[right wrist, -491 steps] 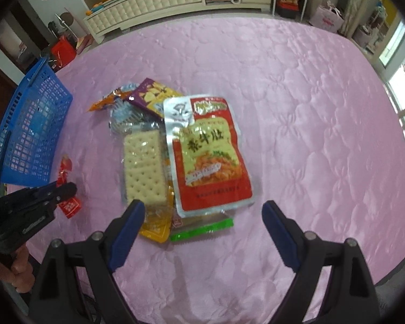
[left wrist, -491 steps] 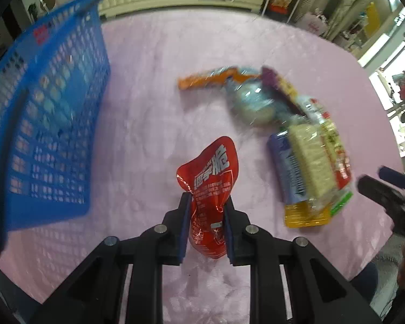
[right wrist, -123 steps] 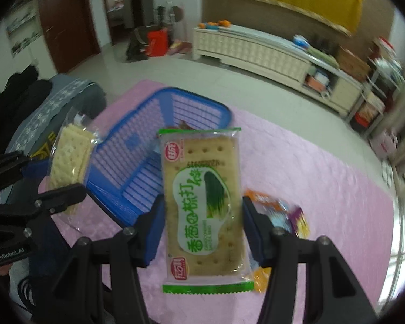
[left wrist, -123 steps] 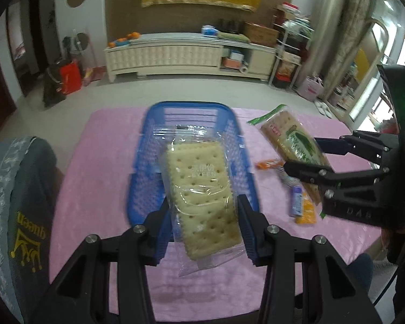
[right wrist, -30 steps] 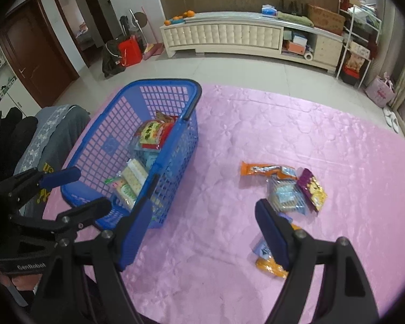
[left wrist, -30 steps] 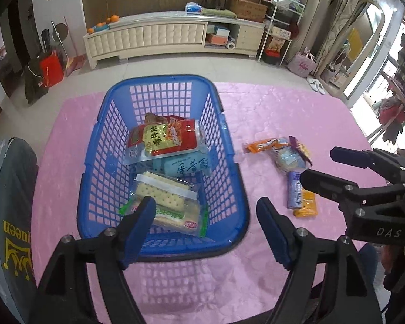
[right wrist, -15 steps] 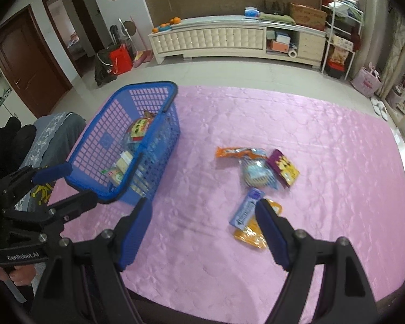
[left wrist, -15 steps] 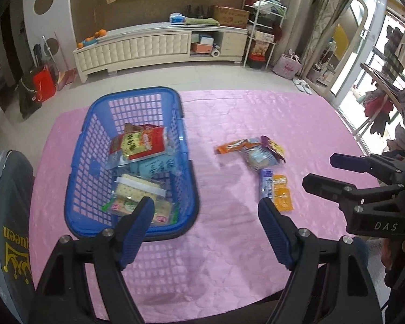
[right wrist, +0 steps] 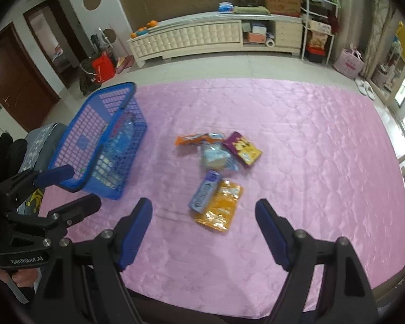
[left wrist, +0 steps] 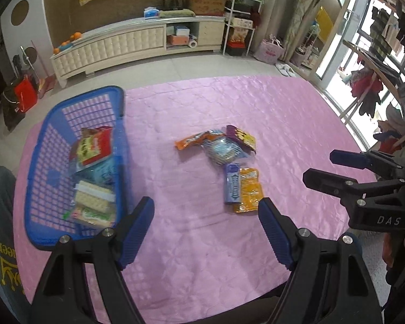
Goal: Organize snacks
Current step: 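Move both tools back to the remaining snacks, then grasp the blue Doublemint gum tube with the left tool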
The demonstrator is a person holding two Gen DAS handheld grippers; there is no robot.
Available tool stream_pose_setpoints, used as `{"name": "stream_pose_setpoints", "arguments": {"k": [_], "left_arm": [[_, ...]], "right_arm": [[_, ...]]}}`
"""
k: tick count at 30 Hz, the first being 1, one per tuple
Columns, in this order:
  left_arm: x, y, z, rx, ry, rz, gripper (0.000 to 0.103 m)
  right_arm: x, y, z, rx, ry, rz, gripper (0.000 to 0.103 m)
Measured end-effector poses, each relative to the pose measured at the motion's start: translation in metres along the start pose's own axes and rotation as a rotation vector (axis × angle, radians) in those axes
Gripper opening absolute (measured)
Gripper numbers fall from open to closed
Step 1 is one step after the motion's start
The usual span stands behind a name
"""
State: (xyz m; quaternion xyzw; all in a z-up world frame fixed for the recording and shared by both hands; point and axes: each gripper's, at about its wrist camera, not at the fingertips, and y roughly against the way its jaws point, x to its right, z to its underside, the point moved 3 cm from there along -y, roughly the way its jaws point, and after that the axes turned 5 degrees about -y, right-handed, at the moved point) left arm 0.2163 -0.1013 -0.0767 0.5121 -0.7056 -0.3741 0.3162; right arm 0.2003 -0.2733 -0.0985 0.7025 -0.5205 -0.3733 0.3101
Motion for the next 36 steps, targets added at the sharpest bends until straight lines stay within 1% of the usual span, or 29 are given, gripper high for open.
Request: {"name": "stream_pose_setpoints", "arguments": {"k": [4,9,16,17,19,21,25,27,29,33,35,36], "left_arm": [[0.011,-0.021,-0.002,-0.036,-0.012,0.005,0.077],[0.023,-0.056,-0.005,-0.096,-0.028,0.011,0.077],[0.032,-0.103,-0.01,-0.161,-0.047,0.012,0.077],[0.035,-0.113,-0.011,-0.179,-0.066,0.009,0.077],[0.039,-0.126,-0.014,-0.191,-0.1,-0.008,0.077],[0.042,-0.14,-0.016,-0.205,-0.12,-0.009,0.077],[0.04,-0.167,-0.016,-0.252,-0.113,-0.001,0.077],[0.038,-0.177,-0.015,-0.262,-0.106,0.005,0.07],[0.037,-0.184,-0.014,-0.267,-0.102,0.013,0.067],[0.039,-0.196,-0.01,-0.296,-0.11,0.032,0.05],[0.04,-0.196,-0.008,-0.291,-0.115,0.039,0.047],[0.04,-0.196,-0.008,-0.289,-0.116,0.04,0.042]], "right_arm": [[0.023,-0.012,0.002,-0.02,-0.03,-0.001,0.082],[0.048,-0.035,0.005,-0.044,-0.066,0.018,0.082],[0.075,-0.067,0.008,-0.087,-0.091,0.019,0.082],[0.08,-0.073,0.008,-0.098,-0.1,0.017,0.082],[0.087,-0.082,0.009,-0.113,-0.111,0.014,0.082],[0.094,-0.088,0.009,-0.116,-0.117,0.018,0.082],[0.105,-0.098,0.013,-0.127,-0.113,0.02,0.082],[0.109,-0.101,0.016,-0.129,-0.107,0.028,0.082],[0.114,-0.104,0.019,-0.134,-0.108,0.031,0.082],[0.124,-0.108,0.023,-0.157,-0.121,0.032,0.082],[0.125,-0.107,0.026,-0.161,-0.115,0.03,0.082],[0.124,-0.106,0.027,-0.163,-0.112,0.031,0.082]]}}
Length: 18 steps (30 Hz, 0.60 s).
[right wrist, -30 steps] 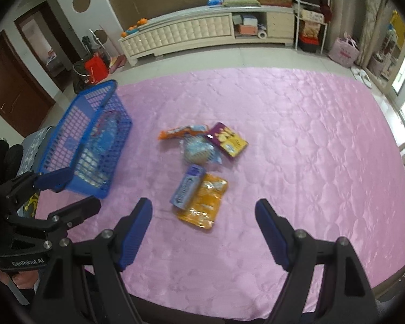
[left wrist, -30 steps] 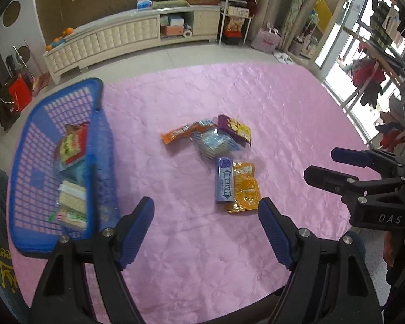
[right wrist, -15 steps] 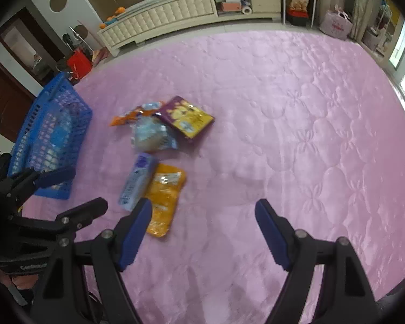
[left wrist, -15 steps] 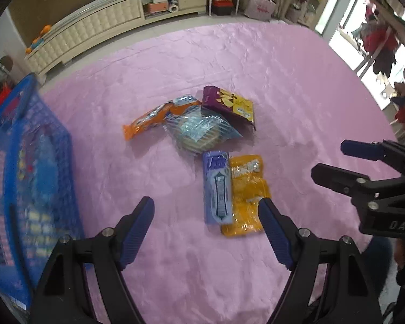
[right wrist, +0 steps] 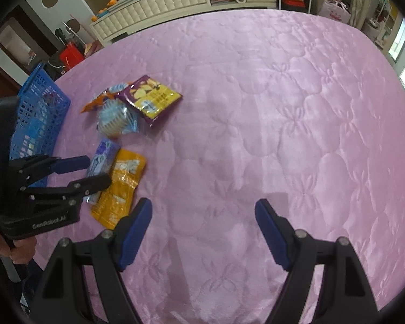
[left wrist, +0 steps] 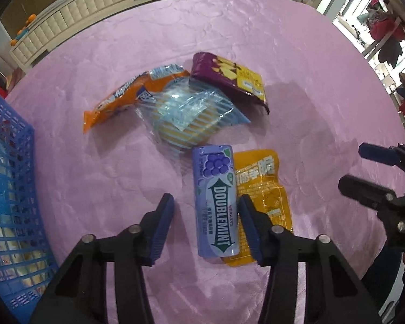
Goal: Organize snacks
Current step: 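Grasp the blue Doublemint gum tube with the left tool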
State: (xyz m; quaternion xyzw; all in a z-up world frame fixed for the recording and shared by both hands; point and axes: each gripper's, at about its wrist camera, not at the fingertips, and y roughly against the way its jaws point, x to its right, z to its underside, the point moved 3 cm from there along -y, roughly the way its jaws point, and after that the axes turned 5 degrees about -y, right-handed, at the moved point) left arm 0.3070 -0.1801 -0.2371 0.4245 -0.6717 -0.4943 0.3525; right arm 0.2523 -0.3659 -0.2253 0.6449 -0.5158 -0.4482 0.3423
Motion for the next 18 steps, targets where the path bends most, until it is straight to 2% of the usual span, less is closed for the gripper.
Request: {"name": "stream_pose_setpoints", "arguments": {"k": [1,2,3,7,11,14,18], "left_arm": [[0.0,0.0,0.0,0.001,-0.001,0.003,0.038],[0.003,-0.001,0.001,0.0,0.0,0.01,0.029],[0.004,0.0,0.003,-0.006,0.008,0.018,0.028],[0.009,0.005,0.012,0.014,-0.007,0.0,0.028],[0.003,0.019,0.024,0.049,0.027,0.006,0.028],[-0.004,0.032,0.029,0.07,0.05,-0.004,0.028],[-0.011,0.044,0.034,0.08,0.094,0.022,0.028]], "right_arm": [[0.0,0.0,0.001,-0.002,0.002,0.0,0.082],[0.0,0.001,0.002,-0.004,0.004,-0.001,0.082],[-0.002,0.001,0.003,-0.006,0.006,0.001,0.082],[-0.004,0.002,0.006,-0.017,0.019,-0.001,0.082],[-0.009,0.001,0.006,-0.032,0.05,-0.008,0.082],[-0.012,0.0,-0.002,-0.043,0.071,-0.032,0.082],[-0.02,-0.001,-0.018,-0.043,0.111,-0.033,0.082]]}}
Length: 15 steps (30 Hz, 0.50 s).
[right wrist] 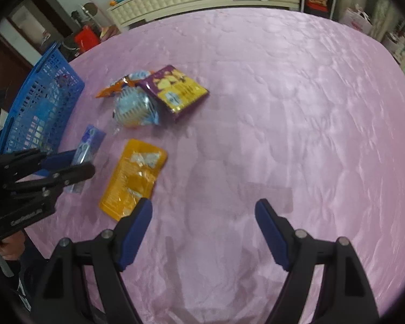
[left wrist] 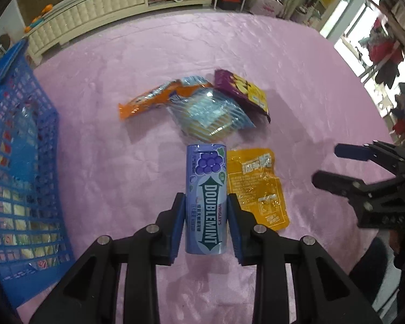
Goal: Organize snacks
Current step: 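Grasp the blue Doublemint gum tube with the left tool, then grasp the purple-and-yellow chip bag with the right tool while the left holds the gum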
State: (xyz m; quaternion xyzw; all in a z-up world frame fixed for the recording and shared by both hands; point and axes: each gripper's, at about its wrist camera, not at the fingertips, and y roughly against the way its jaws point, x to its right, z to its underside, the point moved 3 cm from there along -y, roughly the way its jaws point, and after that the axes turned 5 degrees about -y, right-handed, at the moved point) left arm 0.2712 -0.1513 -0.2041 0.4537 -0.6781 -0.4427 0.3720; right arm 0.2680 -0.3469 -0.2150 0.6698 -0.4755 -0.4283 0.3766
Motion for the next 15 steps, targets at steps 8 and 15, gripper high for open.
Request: {"name": "stream_pose_setpoints", "arguments": {"k": [8,15], "left_arm": [[-0.016,0.01,-0.011,0.036,-0.021,-0.032,0.028],[-0.032,0.003,-0.026,0.04,0.033,-0.02,0.028]], "right_arm": [[-0.026,-0.001,-0.041,0.034,0.16,-0.028,0.082],[-0.041,-0.021,-0.072,0.05,0.293,-0.058,0.082]]}}
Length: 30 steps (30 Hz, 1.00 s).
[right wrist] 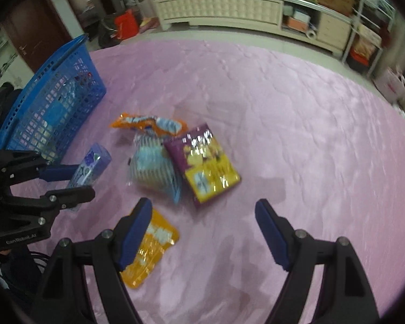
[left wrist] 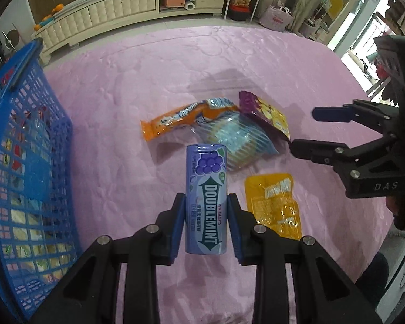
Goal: Organize snacks
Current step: 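Grasp the purple-and-yellow chip bag with the right tool while the left holds the gum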
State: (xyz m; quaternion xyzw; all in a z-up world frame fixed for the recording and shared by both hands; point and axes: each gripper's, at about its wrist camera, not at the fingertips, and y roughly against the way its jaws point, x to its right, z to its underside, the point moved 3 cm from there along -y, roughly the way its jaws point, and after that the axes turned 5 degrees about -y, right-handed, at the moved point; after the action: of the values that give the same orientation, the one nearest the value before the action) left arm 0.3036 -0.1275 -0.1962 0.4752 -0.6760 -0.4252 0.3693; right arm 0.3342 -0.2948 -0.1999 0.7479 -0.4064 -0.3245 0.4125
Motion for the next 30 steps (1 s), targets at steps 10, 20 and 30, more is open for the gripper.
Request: {"name": "stream_pose_setpoints", "arguments": {"k": [10,20,30], "left_arm": [[-0.013,-0.01,-0.017,0.009,0.038,0.003,0.028],[-0.01,-0.011,-0.01,0.007,0.044,0.012,0.028],[-0.006,0.034,-0.005,0.07,0.044,0.009,0.028]], "right_arm": [[-0.001,-0.033,-0.026,0.002,0.091,-0.084,0.082],[-0.007,-0.035,-0.022,0.0,0.114,-0.205,0.05],[-0.03,0.015,-0.007,0.05,0.103,-0.111,0.05]]}}
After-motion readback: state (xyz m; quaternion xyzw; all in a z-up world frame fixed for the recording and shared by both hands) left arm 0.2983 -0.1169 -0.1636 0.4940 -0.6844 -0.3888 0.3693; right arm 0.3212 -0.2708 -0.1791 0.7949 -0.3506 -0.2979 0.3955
